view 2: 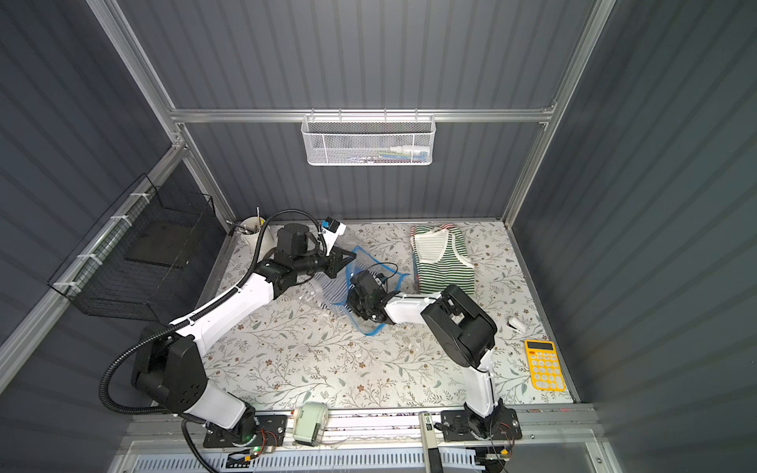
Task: Take the tank top out of the vacuum bag
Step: Take out the tank top from the vacuum bag.
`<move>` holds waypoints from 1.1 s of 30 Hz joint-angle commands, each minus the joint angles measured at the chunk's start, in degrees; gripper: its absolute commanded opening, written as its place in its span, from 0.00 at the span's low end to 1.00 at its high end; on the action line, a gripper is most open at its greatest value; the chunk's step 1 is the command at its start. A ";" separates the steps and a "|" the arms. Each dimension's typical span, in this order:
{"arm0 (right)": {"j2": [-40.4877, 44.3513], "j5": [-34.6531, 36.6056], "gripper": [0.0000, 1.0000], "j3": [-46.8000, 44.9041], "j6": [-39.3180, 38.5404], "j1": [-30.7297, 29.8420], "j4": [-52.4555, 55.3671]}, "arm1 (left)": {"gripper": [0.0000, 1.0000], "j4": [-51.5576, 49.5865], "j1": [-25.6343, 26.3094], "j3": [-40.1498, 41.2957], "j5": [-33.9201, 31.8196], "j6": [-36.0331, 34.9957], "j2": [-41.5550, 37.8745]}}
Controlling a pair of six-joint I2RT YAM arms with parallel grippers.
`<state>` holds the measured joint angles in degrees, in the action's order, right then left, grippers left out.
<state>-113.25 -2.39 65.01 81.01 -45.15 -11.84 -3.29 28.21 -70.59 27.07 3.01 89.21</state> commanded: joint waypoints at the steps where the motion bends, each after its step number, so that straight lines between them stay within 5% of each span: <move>1: -2.90 -0.88 0.23 1.17 0.37 -0.29 -0.54 | 0.00 1.27 0.26 0.43 0.49 -1.07 -1.41; 14: -1.45 -2.18 0.27 -1.61 1.08 -1.40 -0.90 | 0.00 1.03 0.27 0.38 0.07 -1.24 -1.45; 16: -1.83 -2.18 0.23 -2.19 1.27 -1.44 -1.49 | 0.00 1.04 0.32 0.28 0.06 -1.07 -1.32; 20: -3.84 -3.81 0.00 -2.05 2.33 -1.05 -4.91 | 0.00 0.92 0.27 0.28 -0.07 -1.27 -1.40; 33: 4.51 1.05 0.00 8.52 -11.15 -0.57 11.48 | 0.00 0.87 0.34 0.29 -0.66 -1.09 -1.41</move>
<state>-112.14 -3.60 70.04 75.13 -45.82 -5.72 -3.33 28.21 -70.59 26.50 3.01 89.19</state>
